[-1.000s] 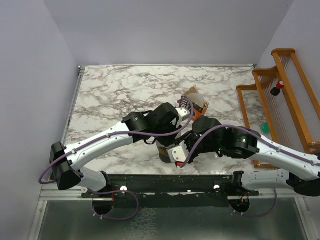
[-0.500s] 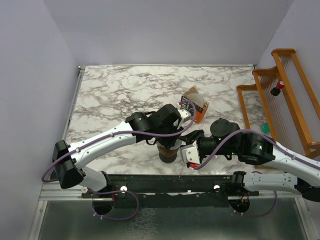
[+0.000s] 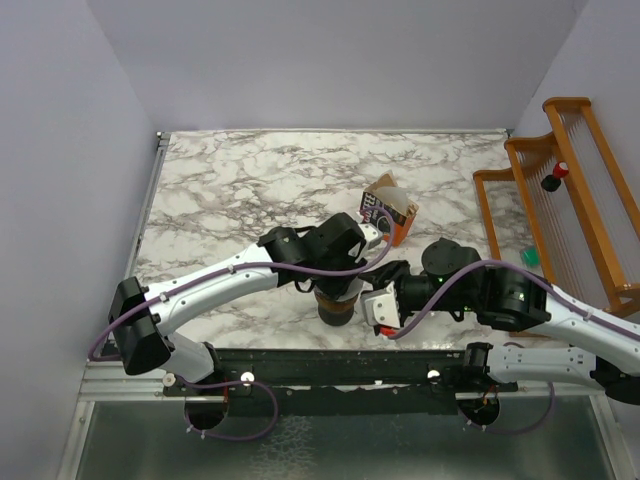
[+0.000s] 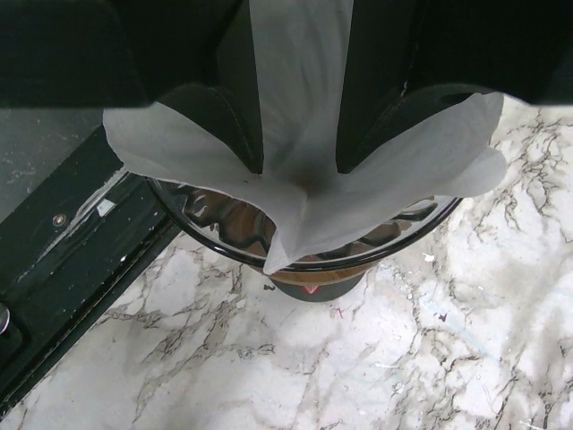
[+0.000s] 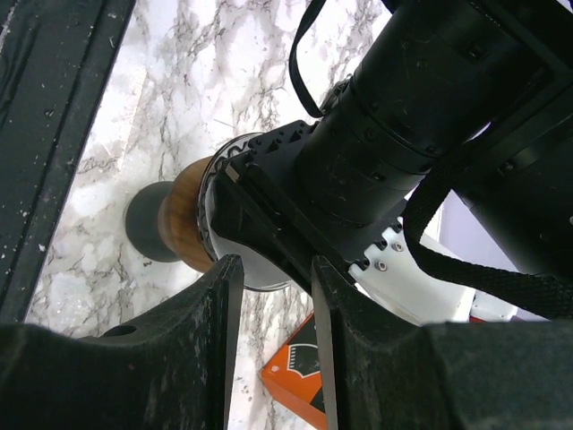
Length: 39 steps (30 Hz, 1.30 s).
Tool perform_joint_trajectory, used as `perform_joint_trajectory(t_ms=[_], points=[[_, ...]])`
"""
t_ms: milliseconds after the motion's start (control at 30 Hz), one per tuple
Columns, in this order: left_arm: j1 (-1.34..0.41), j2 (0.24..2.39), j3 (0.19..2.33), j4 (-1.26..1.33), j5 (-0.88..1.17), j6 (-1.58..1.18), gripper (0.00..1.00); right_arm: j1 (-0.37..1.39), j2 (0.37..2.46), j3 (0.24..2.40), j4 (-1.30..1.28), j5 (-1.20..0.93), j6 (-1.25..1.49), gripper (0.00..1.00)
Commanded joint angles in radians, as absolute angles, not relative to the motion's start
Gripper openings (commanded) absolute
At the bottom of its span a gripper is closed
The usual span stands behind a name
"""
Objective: Place the coffee filter in the dripper
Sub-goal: Place the coffee filter in the coffee dripper.
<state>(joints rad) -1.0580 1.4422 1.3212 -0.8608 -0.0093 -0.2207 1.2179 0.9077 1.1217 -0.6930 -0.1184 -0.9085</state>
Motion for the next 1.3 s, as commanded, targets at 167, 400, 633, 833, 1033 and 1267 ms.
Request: perform_joint_trajectory(t_ms=[167,400,633,833,1033,1267], points=[[-1.065,1.435,1.27,-0.839,-0.011,-0.221,0.37,1.224,0.899,1.106,-0.666,-0.095,-0.88,0.42],[-1.066,1.441,1.255,-0.823,0.0,-0.218,0.29,1.224,0.9,1.106,-0.667,-0.095,-0.873,0.42],[-1.066,1.45,1.247,-0.82,0.0,-0.212,0.19,1.224,0.9,1.105,-0.668,-0.094,-0.87,0.42],[-1.066,1.456,1.249,-0.819,0.025,-0.211,0.06,1.223,0.899,1.105,-0.67,-0.091,-0.87,0.41],[-1.066,1.465,1.262,-0.82,0.034,-0.204,0.0,1.224,0.897,1.101,-0.668,-0.089,-0.87,0.41],[-1.066,1.471,1.29,-0.821,0.044,-0.197,0.0,1.224,0.893,1.1,-0.672,-0.084,-0.868,0.41]])
